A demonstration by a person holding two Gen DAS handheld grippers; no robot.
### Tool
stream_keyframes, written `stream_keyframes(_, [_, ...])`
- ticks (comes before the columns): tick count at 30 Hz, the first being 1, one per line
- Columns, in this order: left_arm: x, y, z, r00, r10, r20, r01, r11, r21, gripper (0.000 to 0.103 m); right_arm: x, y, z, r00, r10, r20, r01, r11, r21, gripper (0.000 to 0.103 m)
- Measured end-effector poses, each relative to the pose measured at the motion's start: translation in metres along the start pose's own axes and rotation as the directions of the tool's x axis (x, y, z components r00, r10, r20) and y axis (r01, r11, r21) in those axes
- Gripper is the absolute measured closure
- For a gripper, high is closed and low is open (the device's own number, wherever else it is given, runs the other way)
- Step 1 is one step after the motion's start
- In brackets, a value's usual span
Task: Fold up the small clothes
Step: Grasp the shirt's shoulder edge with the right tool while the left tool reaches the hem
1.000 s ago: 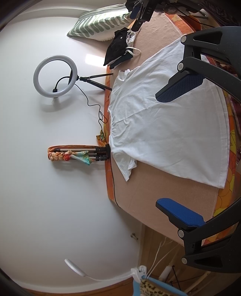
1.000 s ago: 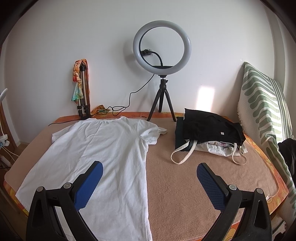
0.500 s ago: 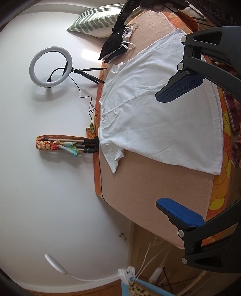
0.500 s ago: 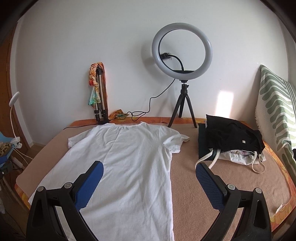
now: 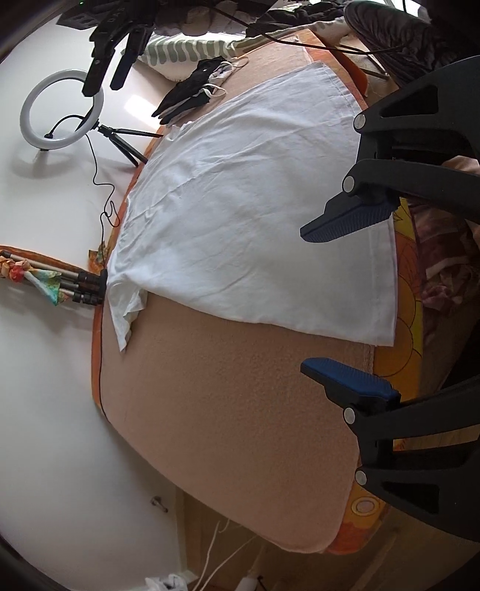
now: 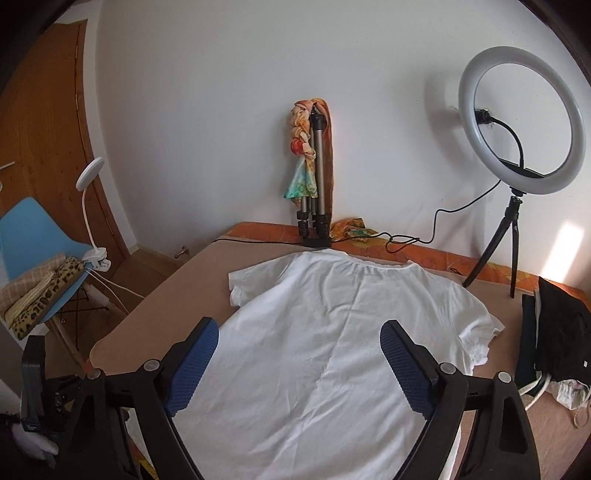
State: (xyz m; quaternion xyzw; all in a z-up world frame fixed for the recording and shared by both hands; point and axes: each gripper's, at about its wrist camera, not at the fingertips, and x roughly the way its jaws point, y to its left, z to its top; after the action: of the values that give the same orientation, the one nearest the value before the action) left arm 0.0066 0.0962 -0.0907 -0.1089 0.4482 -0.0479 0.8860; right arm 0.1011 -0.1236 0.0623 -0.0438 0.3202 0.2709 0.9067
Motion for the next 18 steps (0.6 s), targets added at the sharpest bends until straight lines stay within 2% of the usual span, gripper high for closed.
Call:
stream_keyframes(1, [0.003, 0.003, -0.001, 1.000, -0.015, -0.013, 0.015, 1.000, -0.016, 0.052, 0.009, 0.005, 0.008, 1.000, 0.018, -0.018, -0.018, 1.000, -0.001, 0.014])
stream_keyframes(2, [0.005, 0.006, -0.001, 0.999, -0.027, -0.023, 0.026, 0.999, -0.030, 0.054, 0.018, 0.011, 0.015, 0.999, 0.033, -0.032, -0.033, 0.999, -0.002, 0.016])
stream_keyframes(7, [0.007, 0.010, 0.000, 0.999, -0.034, -0.035, 0.032, 0.999, -0.041, 0.054, 0.074, 0.041, 0.052, 0.988, 0.104, -0.116, -0.107, 0.994, -0.018, 0.022])
stream_keyframes(10, [0.009, 0.011, 0.001, 0.998, -0.035, -0.049, 0.033, 0.998, -0.050, 0.054, 0.115, 0.059, 0.067, 0.971, 0.150, -0.187, -0.155, 0.988, -0.012, 0.026])
stream_keyframes(13, [0.009, 0.013, 0.001, 0.998, -0.038, -0.059, 0.035, 0.998, -0.056, 0.054, 0.158, 0.075, 0.076, 0.957, 0.149, -0.249, -0.157, 0.987, -0.016, 0.027])
stream_keyframes(18, [0.011, 0.020, -0.001, 0.998, -0.030, -0.060, 0.026, 0.998, -0.062, 0.054, 0.235, 0.103, 0.081, 0.921, 0.124, -0.370, -0.153, 0.987, -0.050, 0.031])
